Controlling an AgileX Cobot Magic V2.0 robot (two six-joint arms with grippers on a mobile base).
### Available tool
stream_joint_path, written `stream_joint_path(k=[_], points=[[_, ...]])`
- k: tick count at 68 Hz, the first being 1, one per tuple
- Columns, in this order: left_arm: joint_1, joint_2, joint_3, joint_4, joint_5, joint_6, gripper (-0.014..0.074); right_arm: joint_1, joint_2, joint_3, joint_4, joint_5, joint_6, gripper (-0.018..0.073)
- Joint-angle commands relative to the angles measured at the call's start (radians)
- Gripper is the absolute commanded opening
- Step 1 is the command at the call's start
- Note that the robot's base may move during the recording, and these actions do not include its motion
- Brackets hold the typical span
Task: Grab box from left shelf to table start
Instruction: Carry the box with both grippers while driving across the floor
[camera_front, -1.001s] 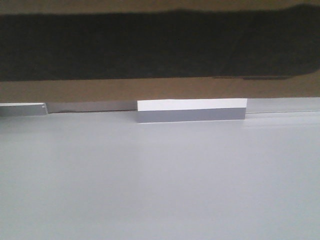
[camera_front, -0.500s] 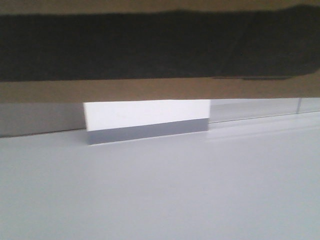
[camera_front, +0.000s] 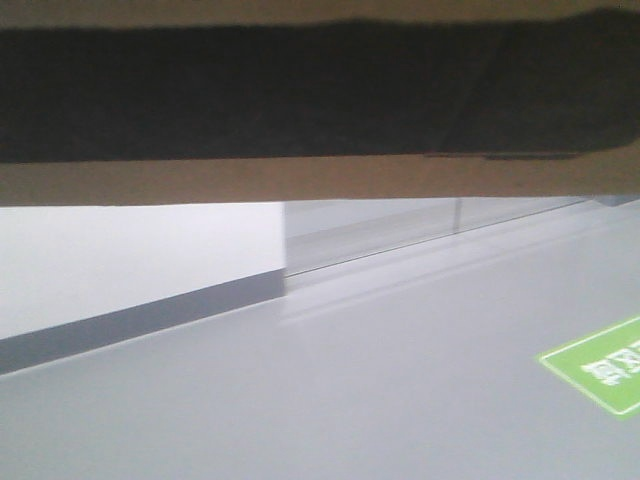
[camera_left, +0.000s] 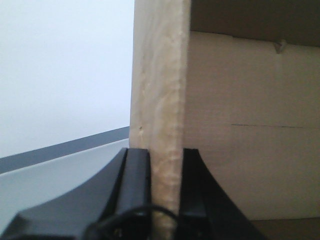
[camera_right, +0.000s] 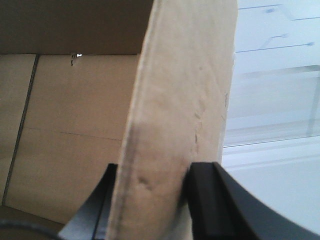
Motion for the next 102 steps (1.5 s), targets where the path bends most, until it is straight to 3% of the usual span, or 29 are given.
stream_joint_path(k=[1,102], points=[[-0.007,0.013,-0.031,-0.045,-0.191,-0.015,-0.0099,-0.002,0.02,-0.03,0.013,-0.144,-0.002,0.0059],[-0.007,0.012,-0.031,-0.045,-0.19,-0.015,-0.0099,-0.002,0.02,-0.03,0.013,-0.142,-0.002,0.0059]])
